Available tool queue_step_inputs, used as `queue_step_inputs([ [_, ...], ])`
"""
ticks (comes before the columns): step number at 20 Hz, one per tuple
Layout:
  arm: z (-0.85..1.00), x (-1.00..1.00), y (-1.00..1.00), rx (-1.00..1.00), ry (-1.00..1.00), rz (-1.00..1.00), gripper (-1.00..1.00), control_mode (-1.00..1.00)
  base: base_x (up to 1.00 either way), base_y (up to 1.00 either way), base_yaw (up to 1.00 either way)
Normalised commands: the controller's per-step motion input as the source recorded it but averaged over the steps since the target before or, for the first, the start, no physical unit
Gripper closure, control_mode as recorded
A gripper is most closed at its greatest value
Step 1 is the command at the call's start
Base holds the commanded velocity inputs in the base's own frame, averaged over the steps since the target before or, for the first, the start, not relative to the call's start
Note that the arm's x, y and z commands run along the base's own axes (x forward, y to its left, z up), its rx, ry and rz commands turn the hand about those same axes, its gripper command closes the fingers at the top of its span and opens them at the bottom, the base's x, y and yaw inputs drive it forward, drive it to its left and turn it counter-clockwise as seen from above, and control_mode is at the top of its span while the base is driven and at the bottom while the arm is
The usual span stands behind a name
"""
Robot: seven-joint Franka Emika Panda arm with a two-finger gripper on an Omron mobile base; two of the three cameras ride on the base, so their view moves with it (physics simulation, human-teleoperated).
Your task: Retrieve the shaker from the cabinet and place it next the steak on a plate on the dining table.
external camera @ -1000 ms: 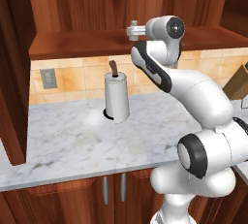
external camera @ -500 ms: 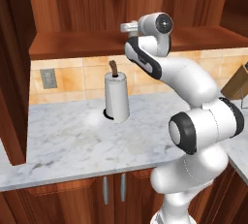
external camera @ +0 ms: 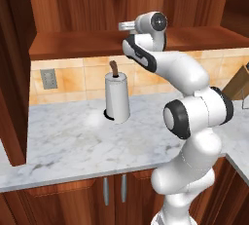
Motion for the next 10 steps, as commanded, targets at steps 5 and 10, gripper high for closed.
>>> queue_step_inputs([
  [5, -0.37, 0.28, 0.05, 0.02, 0.00, 0.01, 1.00, -1.00, 0.00, 0.00, 0.00],
  [10, -0.06, 0.08, 0.08, 0.00, 0.00, 0.01, 1.00, -1.00, 0.00, 0.00, 0.00],
])
